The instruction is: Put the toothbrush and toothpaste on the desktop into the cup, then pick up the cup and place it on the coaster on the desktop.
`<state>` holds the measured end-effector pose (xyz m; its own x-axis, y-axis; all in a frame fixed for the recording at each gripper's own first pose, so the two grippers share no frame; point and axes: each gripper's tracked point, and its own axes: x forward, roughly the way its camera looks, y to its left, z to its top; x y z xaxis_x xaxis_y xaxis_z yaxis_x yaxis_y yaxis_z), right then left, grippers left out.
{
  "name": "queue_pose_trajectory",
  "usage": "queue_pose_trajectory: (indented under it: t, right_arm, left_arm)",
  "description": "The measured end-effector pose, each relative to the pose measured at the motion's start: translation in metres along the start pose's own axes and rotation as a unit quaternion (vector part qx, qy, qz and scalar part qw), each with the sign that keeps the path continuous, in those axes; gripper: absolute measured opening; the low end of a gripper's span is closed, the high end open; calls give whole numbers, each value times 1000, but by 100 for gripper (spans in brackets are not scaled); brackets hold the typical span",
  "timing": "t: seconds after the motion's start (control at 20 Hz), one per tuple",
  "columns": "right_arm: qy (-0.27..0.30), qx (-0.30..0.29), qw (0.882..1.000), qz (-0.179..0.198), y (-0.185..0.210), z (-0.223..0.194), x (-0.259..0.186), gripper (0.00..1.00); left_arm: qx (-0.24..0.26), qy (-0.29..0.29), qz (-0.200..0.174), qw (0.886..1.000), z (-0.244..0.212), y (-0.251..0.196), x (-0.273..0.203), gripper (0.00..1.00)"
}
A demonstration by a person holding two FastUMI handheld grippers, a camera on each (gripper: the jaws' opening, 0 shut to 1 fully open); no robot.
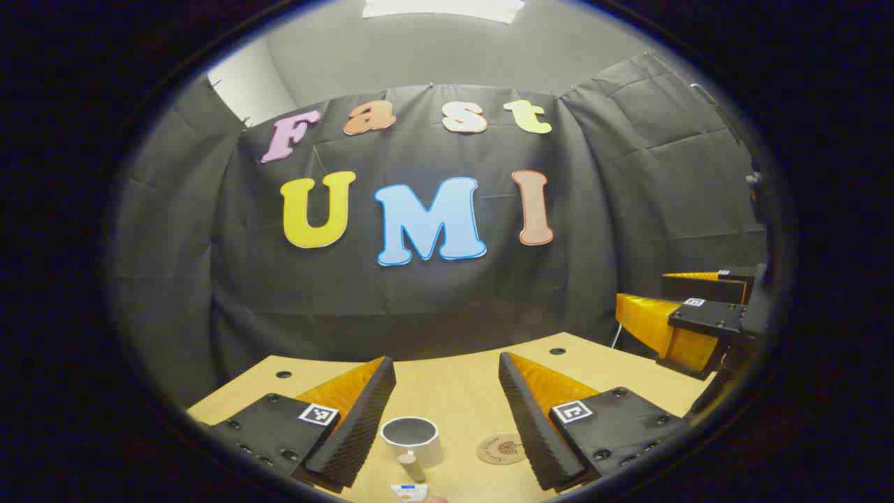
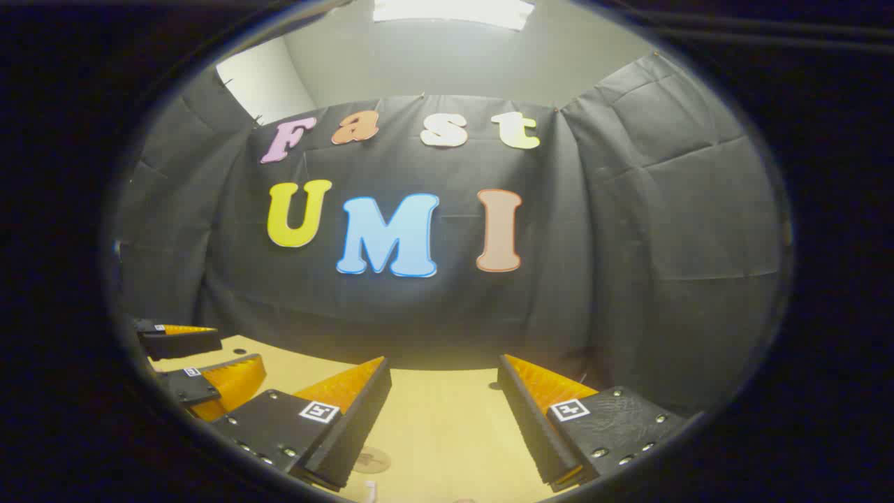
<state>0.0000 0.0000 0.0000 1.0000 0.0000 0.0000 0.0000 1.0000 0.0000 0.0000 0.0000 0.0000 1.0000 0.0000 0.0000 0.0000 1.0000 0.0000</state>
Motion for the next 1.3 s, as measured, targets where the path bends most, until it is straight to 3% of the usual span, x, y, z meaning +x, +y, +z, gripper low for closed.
queue_pose_trajectory:
  t: [0.35, 0.7, 1.0, 1.3]
  right_arm:
    - [11, 4, 999, 31, 21, 11, 1, 93]
    - [41, -1, 999, 28, 12, 8, -3, 93]
    - [125, -4, 991, 52, 22, -31, -11, 94]
    - [212, -3, 974, 83, 40, -75, -18, 97]
  left_arm:
    - [-13, 13, 17, 1000, -4, 21, 1, 94]
    - [-22, 39, 18, 999, -11, 18, 3, 94]
    - [-46, 113, 6, 993, -52, 14, -2, 95]
    - [-59, 200, 10, 978, -96, 18, -9, 94]
